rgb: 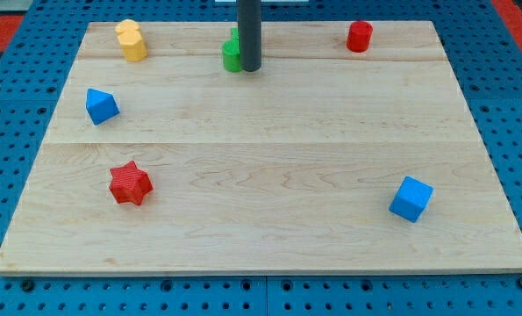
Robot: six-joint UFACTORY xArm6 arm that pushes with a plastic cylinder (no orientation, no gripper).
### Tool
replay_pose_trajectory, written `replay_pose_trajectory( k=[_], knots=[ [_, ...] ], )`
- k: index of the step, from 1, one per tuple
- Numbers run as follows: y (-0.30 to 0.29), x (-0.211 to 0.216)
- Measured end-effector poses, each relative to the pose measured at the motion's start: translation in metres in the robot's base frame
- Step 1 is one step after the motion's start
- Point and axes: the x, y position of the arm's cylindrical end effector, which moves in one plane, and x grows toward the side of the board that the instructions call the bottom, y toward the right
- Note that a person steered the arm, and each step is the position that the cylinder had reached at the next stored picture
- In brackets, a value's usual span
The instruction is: Push red star towards top center
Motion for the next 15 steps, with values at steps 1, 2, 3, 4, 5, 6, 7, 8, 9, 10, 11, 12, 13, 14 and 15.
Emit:
replay_pose_trajectory(
  k=[1,2,3,4,5,6,7,8,9,10,11,12,13,14,15],
  knots=[
    [0.0,0.0],
    [0.002,0.018],
    [0.002,0.072],
    [0.002,0.102],
    [-0.019,0.169],
    [-0.024,0.232],
    [-0.094,0.276],
    [-0.139,0.255],
    [-0.16,0.23],
    [-0.154,0.218],
    [-0.154,0.207],
    [-0.155,0.195],
    [-0.141,0.186],
    [-0.135,0.171],
    [-0.135,0.157]
  ],
)
